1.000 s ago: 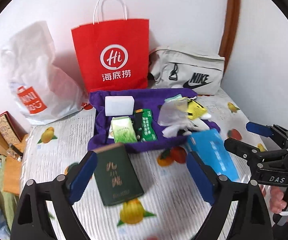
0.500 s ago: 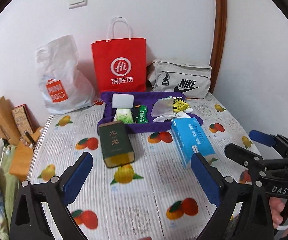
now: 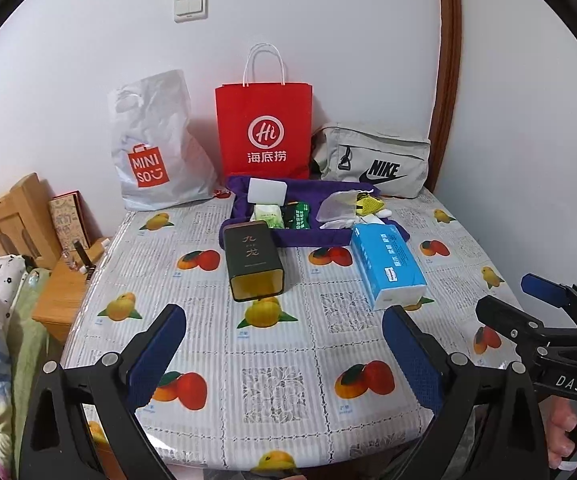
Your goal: Organize soft objects
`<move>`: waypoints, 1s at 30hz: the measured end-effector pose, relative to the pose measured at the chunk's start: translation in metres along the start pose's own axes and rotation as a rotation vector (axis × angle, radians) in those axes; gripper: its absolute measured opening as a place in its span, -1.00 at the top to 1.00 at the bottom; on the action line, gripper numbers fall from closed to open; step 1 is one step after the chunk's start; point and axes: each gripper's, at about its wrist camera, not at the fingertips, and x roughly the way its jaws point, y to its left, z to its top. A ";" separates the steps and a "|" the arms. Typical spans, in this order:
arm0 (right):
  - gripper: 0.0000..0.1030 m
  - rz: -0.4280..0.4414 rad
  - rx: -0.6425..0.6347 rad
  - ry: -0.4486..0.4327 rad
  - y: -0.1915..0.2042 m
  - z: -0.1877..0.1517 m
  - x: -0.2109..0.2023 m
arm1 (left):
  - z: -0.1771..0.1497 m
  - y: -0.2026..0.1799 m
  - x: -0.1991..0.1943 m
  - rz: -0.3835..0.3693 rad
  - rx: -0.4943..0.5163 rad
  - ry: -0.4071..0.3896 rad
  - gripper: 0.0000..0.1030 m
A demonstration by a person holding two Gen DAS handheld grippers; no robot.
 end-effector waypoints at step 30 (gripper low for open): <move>-0.83 0.000 -0.041 0.002 0.020 -0.009 -0.010 | -0.010 0.008 -0.012 0.022 -0.005 0.003 -0.93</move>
